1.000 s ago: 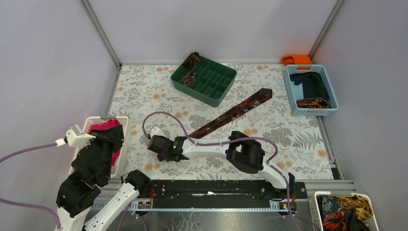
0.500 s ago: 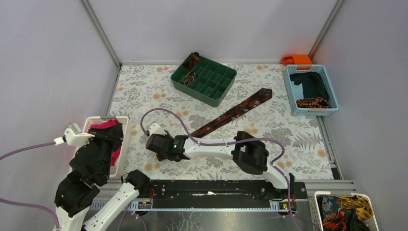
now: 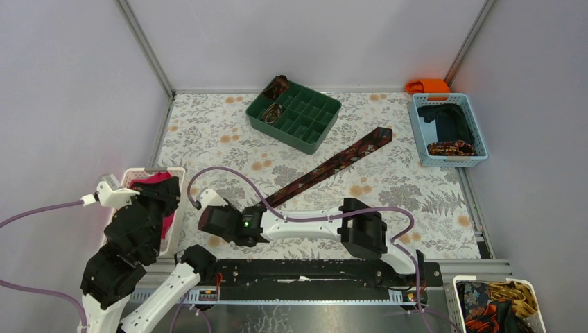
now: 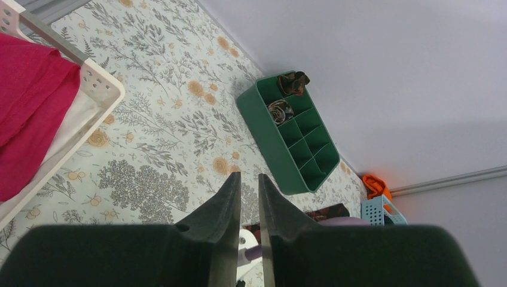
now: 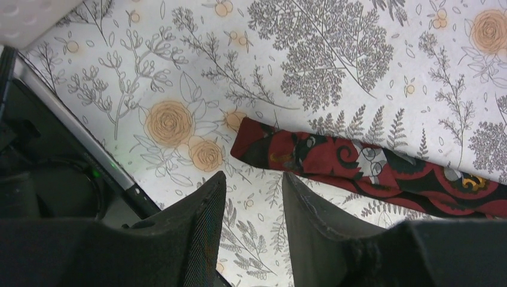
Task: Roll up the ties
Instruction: Flatten out the tie at the center of the board, then roll the tie at the center of the board.
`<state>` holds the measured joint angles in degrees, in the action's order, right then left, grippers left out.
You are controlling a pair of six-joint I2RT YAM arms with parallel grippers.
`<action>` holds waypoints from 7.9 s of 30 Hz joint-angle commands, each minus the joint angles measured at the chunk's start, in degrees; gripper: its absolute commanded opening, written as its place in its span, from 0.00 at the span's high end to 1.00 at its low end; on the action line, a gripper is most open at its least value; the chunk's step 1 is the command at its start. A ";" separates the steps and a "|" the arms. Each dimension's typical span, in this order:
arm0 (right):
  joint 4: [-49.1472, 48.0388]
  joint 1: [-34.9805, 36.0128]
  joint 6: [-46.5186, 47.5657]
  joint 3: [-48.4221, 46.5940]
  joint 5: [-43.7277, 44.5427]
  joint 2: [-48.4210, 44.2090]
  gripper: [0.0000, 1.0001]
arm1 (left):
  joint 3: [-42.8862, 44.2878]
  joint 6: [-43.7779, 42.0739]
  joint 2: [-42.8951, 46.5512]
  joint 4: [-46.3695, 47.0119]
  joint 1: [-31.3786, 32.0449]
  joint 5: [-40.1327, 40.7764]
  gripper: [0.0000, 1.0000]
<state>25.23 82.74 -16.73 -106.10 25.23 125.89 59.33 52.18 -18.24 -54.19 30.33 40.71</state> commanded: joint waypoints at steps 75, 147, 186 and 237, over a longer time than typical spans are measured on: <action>-51.25 -29.81 -18.36 43.34 -49.07 -11.67 0.85 | -29.68 0.13 -26.76 38.42 -0.28 -10.93 1.00; -38.45 -18.33 -9.05 34.65 -16.09 -3.46 1.00 | -38.20 -6.91 -55.49 57.80 -19.12 -46.99 1.00; -2.36 -9.26 6.21 2.44 0.72 0.52 0.40 | -8.88 -6.59 -3.11 15.43 -19.69 -16.44 0.93; -16.35 -21.69 -3.16 9.42 -23.02 2.51 0.70 | -11.19 -10.74 -5.70 20.67 -19.69 -20.23 0.90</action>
<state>13.87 62.70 -18.28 -101.32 11.18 131.41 49.54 42.98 -22.76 -36.80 11.11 22.46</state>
